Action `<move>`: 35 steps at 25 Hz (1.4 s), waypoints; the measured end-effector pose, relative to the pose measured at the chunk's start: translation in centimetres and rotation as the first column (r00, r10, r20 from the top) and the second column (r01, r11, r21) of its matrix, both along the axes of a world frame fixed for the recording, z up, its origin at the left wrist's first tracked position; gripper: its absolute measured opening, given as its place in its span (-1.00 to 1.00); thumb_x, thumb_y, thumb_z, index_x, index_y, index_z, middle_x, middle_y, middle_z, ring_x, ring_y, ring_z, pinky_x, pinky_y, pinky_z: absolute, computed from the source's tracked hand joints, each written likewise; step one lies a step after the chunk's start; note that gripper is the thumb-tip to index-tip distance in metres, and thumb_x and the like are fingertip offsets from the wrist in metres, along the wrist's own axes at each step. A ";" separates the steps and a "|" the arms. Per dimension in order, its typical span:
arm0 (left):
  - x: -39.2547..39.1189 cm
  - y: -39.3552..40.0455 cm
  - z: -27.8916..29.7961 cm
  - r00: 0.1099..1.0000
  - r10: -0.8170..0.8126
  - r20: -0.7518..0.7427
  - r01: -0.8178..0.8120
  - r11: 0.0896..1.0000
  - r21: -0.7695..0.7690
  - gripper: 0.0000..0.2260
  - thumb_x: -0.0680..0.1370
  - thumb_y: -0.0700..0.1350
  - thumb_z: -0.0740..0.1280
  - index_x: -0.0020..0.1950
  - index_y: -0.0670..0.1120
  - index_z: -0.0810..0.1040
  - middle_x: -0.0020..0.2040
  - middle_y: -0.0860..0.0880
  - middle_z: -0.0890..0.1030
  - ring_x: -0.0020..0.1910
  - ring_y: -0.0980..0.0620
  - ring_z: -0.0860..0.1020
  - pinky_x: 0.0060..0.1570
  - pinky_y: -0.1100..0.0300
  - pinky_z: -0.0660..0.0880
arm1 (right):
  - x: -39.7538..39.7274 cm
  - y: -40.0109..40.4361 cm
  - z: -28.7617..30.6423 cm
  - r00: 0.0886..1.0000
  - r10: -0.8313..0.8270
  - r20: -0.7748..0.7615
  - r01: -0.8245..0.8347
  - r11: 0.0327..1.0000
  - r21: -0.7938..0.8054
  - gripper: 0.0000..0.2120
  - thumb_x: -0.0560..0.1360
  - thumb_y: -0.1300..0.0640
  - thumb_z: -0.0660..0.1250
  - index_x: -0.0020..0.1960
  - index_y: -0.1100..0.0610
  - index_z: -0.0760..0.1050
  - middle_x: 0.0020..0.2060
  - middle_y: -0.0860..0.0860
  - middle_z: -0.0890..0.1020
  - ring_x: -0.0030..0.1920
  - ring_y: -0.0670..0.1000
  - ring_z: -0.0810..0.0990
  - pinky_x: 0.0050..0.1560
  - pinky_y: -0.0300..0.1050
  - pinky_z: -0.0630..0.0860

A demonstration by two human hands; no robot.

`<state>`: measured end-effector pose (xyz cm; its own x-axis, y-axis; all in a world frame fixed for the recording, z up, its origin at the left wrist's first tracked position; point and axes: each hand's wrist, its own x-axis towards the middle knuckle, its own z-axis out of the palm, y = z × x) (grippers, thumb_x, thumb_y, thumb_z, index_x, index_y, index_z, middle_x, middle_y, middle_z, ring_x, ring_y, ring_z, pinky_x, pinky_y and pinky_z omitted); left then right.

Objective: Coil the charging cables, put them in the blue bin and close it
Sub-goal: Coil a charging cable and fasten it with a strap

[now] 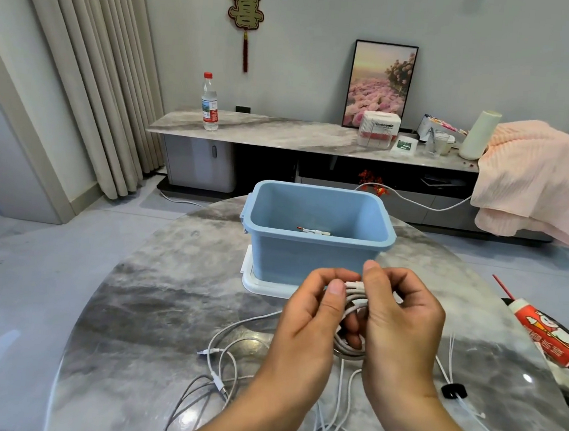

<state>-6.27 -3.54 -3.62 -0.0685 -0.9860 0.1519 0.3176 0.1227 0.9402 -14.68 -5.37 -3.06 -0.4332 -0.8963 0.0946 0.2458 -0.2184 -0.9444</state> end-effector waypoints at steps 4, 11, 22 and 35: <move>0.4 -0.2 -0.4 0.996 -0.089 -0.009 0.089 0.996 -0.001 -0.90 0.61 -0.18 0.31 0.10 -0.13 0.54 -0.34 0.02 0.56 -0.37 0.08 0.48 -0.33 0.26 0.47 | -0.1 -0.3 -0.5 1.000 0.018 -0.015 -0.018 0.999 0.037 -0.71 0.55 0.15 0.36 -0.29 0.21 0.39 -0.51 0.11 0.42 -0.60 0.05 0.36 -0.57 -0.18 0.31; 0.8 -0.5 -0.5 0.986 -0.163 0.032 0.165 0.984 -0.062 -0.72 0.55 -0.17 0.25 0.25 -0.12 0.52 -0.25 -0.04 0.56 -0.26 0.06 0.52 -0.15 0.22 0.51 | -0.3 -0.3 0.0 0.996 0.045 0.076 -0.049 0.998 0.047 -0.69 0.57 0.14 0.32 -0.31 0.16 0.37 -0.59 0.04 0.38 -0.63 -0.03 0.29 -0.60 -0.30 0.24; 2.3 -0.9 0.6 0.873 -0.347 -0.343 0.418 0.895 0.158 -0.75 0.50 -0.14 0.28 0.16 -0.10 0.55 -0.15 -0.17 0.58 -0.27 -0.05 0.56 -0.06 0.04 0.52 | -1.4 -0.8 0.2 0.990 0.131 0.054 -0.132 0.991 0.017 -0.71 0.55 0.15 0.35 -0.30 0.18 0.37 -0.62 0.09 0.35 -0.67 0.02 0.27 -0.58 -0.27 0.26; 1.0 -0.3 0.5 0.951 -0.257 -0.174 0.289 0.937 0.195 -0.71 0.62 -0.29 0.14 0.21 -0.12 0.60 -0.29 -0.10 0.42 -0.35 0.09 0.45 -0.32 0.09 0.58 | -2.2 -2.4 -2.5 0.959 0.283 0.014 -0.282 0.948 0.150 -0.71 0.50 -0.01 0.43 -0.21 0.20 0.48 -0.51 0.20 0.36 -0.54 0.12 0.35 -0.47 -0.15 0.29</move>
<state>-5.31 -3.81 -3.13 -0.3328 -0.9424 -0.0333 0.4435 -0.1876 0.8764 -16.93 -7.80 -5.51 -0.1602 -0.9860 -0.0468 0.2698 0.0019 -0.9629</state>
